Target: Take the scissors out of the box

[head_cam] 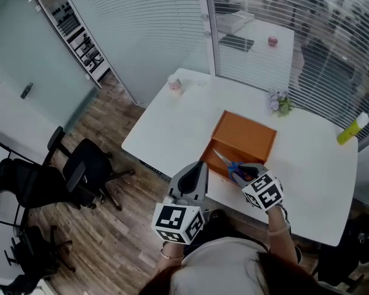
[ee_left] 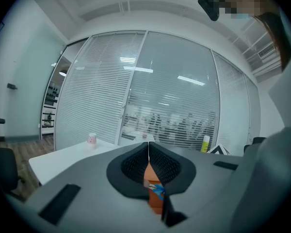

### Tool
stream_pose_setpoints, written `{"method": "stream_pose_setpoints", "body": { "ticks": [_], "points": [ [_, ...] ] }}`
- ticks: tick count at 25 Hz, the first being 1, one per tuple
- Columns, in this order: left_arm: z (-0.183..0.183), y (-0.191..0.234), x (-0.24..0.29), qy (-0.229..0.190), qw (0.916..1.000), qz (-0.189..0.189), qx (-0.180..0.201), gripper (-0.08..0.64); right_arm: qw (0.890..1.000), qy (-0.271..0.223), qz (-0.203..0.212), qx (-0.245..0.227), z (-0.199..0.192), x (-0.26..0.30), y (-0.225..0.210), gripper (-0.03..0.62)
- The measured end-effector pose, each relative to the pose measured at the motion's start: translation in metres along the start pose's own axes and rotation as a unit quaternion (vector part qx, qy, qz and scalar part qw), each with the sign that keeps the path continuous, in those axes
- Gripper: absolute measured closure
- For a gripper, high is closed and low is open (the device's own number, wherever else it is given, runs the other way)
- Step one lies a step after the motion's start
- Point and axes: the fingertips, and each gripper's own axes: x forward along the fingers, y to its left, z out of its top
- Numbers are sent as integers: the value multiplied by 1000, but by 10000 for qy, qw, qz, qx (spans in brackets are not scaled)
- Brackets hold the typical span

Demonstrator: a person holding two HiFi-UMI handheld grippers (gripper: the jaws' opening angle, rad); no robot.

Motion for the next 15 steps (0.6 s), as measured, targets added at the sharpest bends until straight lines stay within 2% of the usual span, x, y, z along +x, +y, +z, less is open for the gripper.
{"method": "stream_pose_setpoints", "body": {
  "ticks": [15],
  "points": [
    [1, -35, -16, -92, 9999, 3, 95, 540, 9945, -1001, -16, 305, 20, -59, 1, 482]
  ]
}}
